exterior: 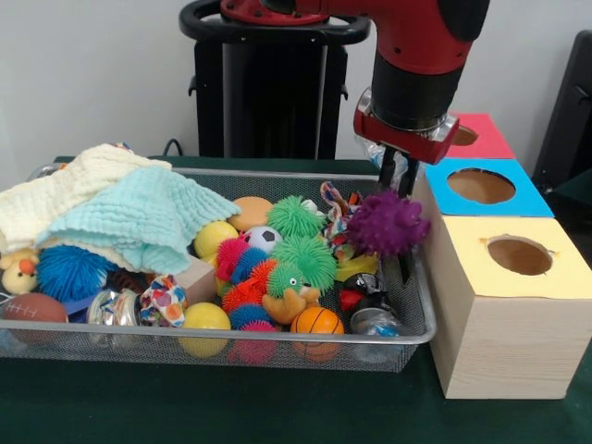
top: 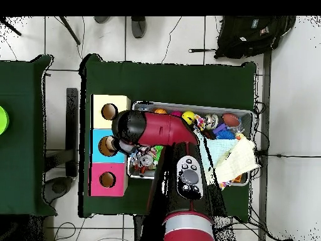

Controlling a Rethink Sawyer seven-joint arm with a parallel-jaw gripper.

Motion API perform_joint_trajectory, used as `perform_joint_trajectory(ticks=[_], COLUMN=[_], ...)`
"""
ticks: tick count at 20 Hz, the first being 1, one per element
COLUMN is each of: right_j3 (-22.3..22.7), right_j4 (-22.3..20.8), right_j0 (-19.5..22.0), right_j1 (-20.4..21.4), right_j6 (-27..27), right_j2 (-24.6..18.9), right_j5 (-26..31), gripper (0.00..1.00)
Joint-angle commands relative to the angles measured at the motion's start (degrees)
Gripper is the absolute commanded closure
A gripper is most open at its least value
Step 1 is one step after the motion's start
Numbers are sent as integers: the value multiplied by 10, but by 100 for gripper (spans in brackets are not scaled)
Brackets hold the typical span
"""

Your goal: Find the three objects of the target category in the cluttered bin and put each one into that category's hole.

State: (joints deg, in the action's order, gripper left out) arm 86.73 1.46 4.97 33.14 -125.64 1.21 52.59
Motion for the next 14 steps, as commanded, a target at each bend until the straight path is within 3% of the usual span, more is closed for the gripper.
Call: perform_joint_trajectory(ticks=[1,14], right_j3=[-17,-32], right_j4=[-4,-14], right_j0=[3,5], right_j1=[21,21], right_j6=[-46,-43], right_j2=[-4,-2], right_j5=[71,94], gripper=[100,100])
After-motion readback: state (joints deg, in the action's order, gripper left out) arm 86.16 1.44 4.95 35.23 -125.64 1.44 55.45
